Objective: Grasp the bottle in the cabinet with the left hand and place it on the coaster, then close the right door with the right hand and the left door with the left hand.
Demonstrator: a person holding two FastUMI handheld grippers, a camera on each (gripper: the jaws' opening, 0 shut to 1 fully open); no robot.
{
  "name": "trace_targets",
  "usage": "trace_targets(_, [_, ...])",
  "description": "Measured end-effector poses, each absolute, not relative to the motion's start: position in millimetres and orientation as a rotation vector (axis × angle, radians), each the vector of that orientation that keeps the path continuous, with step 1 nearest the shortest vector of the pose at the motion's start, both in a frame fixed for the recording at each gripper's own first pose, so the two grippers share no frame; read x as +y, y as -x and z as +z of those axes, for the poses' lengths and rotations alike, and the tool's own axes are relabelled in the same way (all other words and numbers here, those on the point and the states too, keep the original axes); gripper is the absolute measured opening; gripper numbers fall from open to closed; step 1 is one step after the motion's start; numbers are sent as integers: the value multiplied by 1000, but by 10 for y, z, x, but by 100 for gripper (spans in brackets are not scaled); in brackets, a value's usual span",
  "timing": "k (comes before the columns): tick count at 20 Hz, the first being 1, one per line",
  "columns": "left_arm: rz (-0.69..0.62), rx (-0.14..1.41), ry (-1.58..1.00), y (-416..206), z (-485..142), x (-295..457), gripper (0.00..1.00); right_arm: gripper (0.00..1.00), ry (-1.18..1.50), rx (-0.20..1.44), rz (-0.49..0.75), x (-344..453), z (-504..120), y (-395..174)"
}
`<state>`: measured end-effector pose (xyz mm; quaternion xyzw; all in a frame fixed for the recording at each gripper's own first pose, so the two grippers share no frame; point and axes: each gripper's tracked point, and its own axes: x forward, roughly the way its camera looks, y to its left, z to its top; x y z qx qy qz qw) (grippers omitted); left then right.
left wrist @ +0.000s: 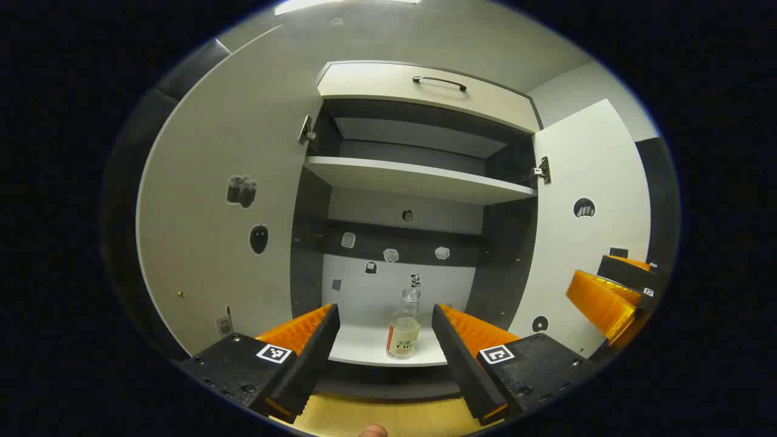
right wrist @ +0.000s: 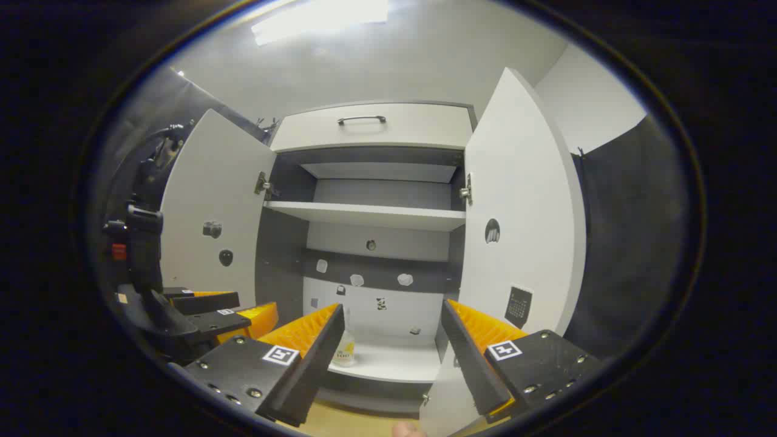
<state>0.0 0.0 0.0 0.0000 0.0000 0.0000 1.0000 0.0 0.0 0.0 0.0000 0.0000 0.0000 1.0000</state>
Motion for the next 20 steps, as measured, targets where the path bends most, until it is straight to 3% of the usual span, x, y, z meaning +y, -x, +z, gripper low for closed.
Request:
trace_targets(3, [-20, 15, -7, -229, -68, -77, 96, 97, 1, -2, -23, -134, 26, 23])
trace_targets(4, [-27, 19, -8, -306, -94, -102, 96, 92, 6, -6, -29, -172, 29, 38])
trace_targets(5, [-32, 23, -8, -386, -112, -129, 96, 97, 11, -8, -34, -205, 41, 56])
trace_targets(6, [-34, 26, -9, -463, -144, -152, 96, 93, 16, -9, -39, -241, 48, 81])
trace_targets(7, [-33, 28, -7, -530, -158, -164, 97, 97, 18, -14, -43, -268, 60, 103])
trace_targets(13, [-36, 42, 0, -907, -328, -216, 96, 97, 22, -19, -65, -389, 77, 191])
trace_targets(14, [-37, 41, -6, -966, -362, -215, 96, 93, 18, -19, -66, -397, 77, 193])
trace_targets(20, [-19, 64, -23, -1453, -612, -147, 97, 97, -12, -12, -67, -395, 74, 235])
